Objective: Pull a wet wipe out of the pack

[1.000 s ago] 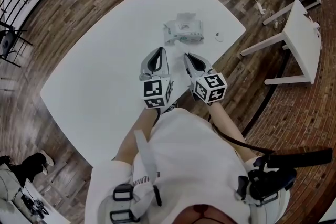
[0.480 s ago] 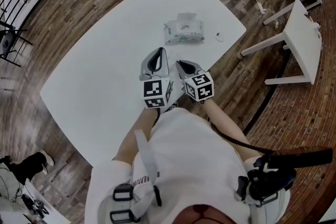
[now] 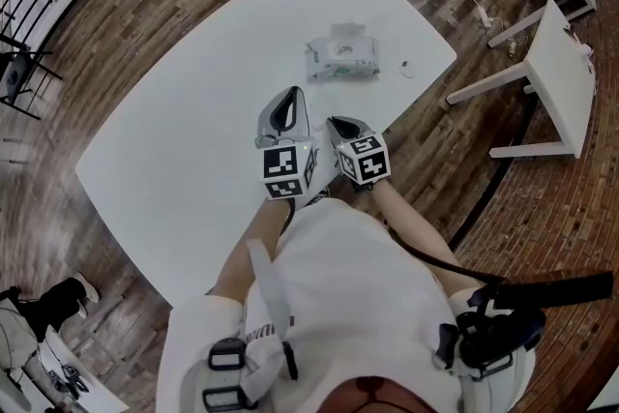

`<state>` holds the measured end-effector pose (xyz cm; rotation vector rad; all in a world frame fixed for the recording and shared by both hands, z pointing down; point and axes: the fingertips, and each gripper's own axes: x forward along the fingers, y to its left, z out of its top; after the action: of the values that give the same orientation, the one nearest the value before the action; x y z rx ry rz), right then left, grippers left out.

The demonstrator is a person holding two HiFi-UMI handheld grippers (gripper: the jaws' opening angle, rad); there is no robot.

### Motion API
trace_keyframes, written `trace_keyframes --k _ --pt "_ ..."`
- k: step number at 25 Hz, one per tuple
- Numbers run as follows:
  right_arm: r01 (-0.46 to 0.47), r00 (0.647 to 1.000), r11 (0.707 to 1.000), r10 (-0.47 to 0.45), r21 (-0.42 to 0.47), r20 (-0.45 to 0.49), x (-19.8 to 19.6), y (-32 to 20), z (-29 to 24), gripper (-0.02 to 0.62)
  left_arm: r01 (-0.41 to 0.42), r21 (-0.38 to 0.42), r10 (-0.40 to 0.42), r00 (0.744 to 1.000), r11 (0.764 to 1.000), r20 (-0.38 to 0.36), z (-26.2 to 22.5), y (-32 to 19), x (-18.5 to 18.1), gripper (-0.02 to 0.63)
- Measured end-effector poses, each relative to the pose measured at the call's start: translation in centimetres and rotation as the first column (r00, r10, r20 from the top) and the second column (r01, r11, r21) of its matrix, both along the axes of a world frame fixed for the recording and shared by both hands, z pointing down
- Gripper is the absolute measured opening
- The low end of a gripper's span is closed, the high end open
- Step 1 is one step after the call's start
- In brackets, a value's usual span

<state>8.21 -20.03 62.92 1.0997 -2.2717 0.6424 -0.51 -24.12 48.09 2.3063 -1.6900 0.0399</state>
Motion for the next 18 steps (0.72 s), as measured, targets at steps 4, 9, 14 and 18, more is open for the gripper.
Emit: trace_keyframes --k 4,9,14,18 --pt "0.009 1.0 0.999 -0.009 -0.031 -0.003 -0.2 0.2 0.5 0.009 0.006 -0.001 -0.006 1.0 1.0 0.0 0.0 0.1 -0.2 0.003" --pt "0.014 1.0 0.998 -0.013 -0.068 0.002 -0.3 0.6 1.1 0.026 0.006 -0.003 -0.006 1.0 1.0 -0.001 0.0 0.1 -0.2 0.002" --pt "0.016 1.0 0.995 -0.016 -0.101 -0.002 -0.3 1.0 1.5 0.049 0.005 -0.005 -0.005 1.0 1.0 -0.001 0.1 0.1 -0.1 0.002" --pt "0.012 1.0 0.996 -0.012 -0.088 0.006 -0.1 0.9 1.2 0.046 0.003 -0.004 -0.003 1.0 1.0 -0.002 0.1 0.1 0.0 0.002"
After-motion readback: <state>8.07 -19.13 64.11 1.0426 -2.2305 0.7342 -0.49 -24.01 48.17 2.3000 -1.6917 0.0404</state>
